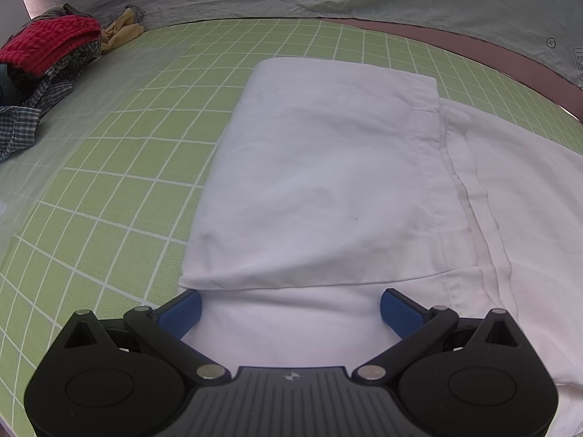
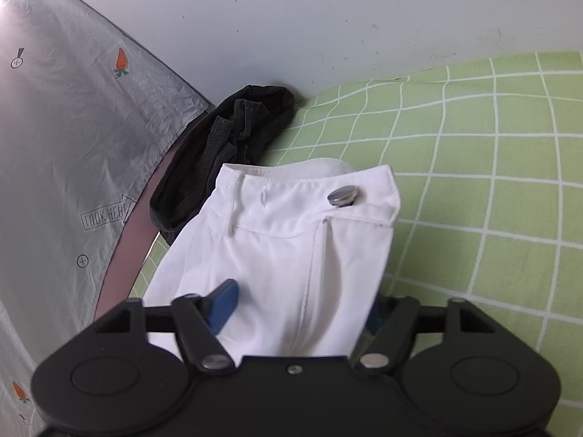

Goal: Fold clothes
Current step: 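Grasp the white trouser waistband with the right gripper and lift it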

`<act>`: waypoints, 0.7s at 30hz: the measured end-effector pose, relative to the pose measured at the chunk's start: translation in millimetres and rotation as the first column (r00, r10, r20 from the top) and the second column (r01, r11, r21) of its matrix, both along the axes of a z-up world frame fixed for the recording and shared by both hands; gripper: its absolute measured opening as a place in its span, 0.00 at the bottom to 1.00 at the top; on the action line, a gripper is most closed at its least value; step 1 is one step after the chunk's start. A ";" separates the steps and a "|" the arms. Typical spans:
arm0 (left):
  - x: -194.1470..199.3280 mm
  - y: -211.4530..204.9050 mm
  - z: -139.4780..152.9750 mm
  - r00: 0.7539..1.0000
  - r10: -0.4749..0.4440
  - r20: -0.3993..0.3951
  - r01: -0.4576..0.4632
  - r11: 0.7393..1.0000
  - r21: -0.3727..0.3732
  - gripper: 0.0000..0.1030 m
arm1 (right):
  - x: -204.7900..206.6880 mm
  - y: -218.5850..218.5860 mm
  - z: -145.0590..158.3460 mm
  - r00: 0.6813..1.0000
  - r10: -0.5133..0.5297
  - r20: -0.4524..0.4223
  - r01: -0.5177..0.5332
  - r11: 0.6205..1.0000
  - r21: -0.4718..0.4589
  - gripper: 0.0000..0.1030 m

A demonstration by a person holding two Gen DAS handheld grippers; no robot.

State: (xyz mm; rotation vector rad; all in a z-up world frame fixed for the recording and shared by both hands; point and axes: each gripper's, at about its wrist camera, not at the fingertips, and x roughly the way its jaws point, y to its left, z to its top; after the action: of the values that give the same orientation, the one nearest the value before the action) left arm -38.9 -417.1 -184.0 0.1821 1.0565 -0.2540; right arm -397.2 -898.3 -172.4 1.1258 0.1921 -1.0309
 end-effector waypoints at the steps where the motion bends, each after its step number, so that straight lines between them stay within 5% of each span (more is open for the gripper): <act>1: 0.2 0.0 0.2 1.000 0.001 -0.002 -0.001 1.000 0.000 1.00 | 1.4 -2.2 -1.4 1.000 -0.001 0.011 0.001 1.000 0.008 0.26; 10: 4.3 2.2 11.9 0.999 0.008 -0.031 -0.008 1.000 0.012 1.00 | 15.2 11.7 41.1 0.992 0.068 -0.104 -0.084 0.983 -0.163 0.16; 17: 0.8 21.9 37.6 1.000 -0.018 0.013 0.018 0.999 -0.029 1.00 | 50.1 46.7 97.9 0.958 0.178 -0.224 -0.255 0.888 -0.382 0.15; 21: -1.8 40.0 47.6 0.999 -0.030 0.036 0.031 0.998 -0.047 1.00 | 67.8 77.4 118.5 0.954 0.253 -0.160 -0.298 0.856 -0.423 0.15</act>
State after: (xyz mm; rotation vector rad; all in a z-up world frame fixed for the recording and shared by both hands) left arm -40.7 -377.0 -136.4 0.1598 1.0121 -0.3021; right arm -329.4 -820.9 -53.9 0.6087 0.1800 -0.8164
